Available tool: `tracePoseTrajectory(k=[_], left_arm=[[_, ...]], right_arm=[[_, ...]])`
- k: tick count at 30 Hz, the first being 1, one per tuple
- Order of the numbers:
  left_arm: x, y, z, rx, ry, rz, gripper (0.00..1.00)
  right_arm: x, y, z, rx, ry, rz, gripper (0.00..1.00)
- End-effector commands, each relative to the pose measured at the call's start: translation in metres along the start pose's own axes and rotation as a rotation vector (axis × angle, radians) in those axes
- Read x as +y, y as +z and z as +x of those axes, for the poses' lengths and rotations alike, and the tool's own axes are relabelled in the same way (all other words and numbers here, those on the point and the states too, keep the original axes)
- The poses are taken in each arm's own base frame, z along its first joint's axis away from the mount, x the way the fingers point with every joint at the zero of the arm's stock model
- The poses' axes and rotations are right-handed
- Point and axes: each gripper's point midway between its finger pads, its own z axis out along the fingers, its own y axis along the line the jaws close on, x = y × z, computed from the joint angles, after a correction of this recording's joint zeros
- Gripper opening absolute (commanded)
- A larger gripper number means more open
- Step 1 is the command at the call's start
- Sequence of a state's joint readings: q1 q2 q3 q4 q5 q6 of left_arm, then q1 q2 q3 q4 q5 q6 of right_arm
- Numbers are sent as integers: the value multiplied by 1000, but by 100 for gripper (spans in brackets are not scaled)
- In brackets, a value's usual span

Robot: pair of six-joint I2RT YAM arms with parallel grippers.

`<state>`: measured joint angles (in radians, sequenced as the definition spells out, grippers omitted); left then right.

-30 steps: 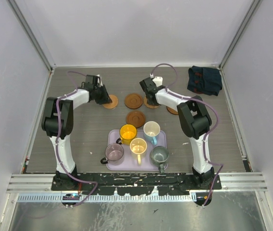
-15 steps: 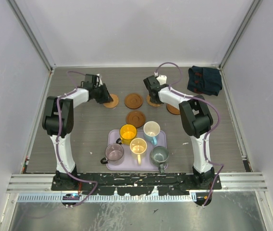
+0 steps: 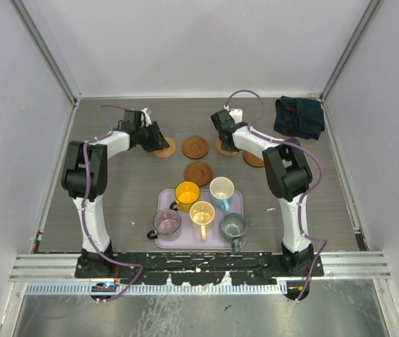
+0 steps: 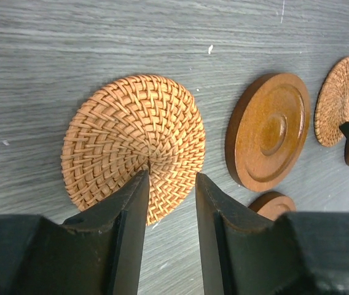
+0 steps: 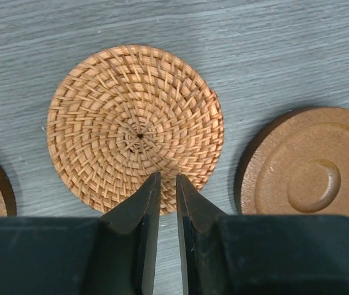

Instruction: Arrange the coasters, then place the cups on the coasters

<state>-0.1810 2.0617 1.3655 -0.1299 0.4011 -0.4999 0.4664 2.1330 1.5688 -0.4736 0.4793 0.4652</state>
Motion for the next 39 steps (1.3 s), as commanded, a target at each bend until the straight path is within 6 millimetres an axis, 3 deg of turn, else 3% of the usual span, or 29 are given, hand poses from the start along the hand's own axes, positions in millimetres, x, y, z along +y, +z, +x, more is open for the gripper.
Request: tracePoseTrajectory(k=[1, 5, 12, 19, 24, 29, 39], left_arm=[[-41, -32, -29, -95, 83, 122, 38], [-56, -50, -38, -137, 108, 151, 40], [-56, -62, -34, -158, 104, 135, 40], [-50, -80, -15, -172, 109, 118, 40], [-46, -97, 2, -192, 129, 90, 40], [-47, -111, 13, -202, 140, 81, 40], [-49, -130, 32, -209, 118, 67, 40]], right_arm=[[-17, -39, -48, -111, 15, 2, 23], [-24, -58, -61, -161, 41, -6, 23], [-44, -76, -54, -176, 56, 12, 24], [-80, -63, -11, -94, 85, 76, 23], [-97, -50, 10, -44, 125, 68, 22], [-106, -41, 6, -38, 148, 65, 21], [-101, -19, -5, -14, 175, 8, 20]])
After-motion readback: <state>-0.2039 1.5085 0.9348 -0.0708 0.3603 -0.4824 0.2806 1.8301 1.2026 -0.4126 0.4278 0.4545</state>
